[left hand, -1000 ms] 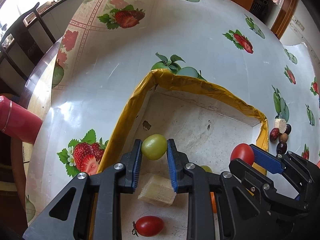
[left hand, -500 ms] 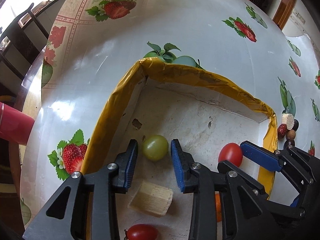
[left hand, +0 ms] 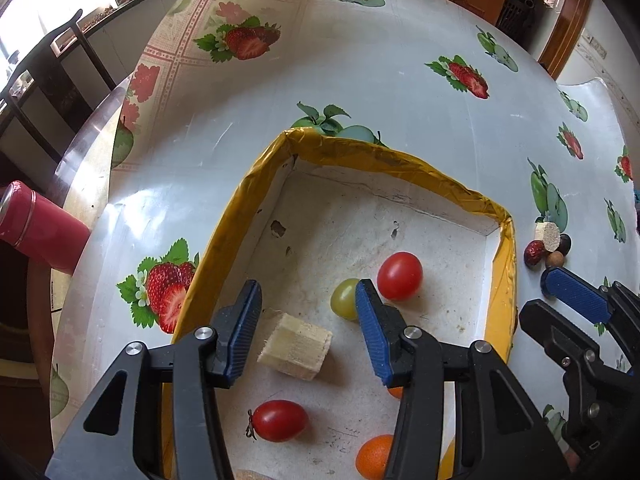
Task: Organize fruits
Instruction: 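Withdraw both open tools from the tray toward the remaining pile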
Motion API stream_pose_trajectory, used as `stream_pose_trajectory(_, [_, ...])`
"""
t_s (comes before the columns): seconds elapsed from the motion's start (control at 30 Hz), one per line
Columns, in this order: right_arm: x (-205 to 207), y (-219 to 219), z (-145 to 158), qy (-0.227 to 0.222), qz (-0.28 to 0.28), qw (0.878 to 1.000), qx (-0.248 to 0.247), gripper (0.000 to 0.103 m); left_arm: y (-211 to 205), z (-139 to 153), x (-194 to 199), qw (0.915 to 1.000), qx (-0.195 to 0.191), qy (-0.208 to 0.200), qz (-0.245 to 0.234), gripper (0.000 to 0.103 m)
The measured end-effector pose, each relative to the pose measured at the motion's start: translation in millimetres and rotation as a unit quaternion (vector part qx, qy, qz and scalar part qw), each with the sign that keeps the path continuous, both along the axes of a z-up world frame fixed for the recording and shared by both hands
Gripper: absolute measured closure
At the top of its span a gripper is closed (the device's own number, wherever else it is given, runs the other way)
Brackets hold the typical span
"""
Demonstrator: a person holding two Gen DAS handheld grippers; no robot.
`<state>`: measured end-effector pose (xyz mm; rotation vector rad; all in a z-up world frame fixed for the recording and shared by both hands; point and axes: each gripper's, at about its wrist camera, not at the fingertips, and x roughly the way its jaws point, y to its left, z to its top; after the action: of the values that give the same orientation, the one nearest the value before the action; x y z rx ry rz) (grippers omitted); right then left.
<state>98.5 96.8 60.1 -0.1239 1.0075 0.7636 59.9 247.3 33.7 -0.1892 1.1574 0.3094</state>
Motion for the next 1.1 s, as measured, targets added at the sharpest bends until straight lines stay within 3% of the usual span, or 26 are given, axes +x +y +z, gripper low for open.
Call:
stream_pose_trajectory(0.57, [-19, -107, 9, 0.011, -0.096, 0.995, 0.006, 0.061, -63, 30, -25, 0.9982, -0.035, -0.026, -0.040, 0.056])
stream_pose_trajectory(1.1, [-26, -165, 18, 0.007, -0.143, 0.990, 0.005, 0.060, -129, 33, -29, 0.9936, -0.058, -0.023, -0.094, 0.056])
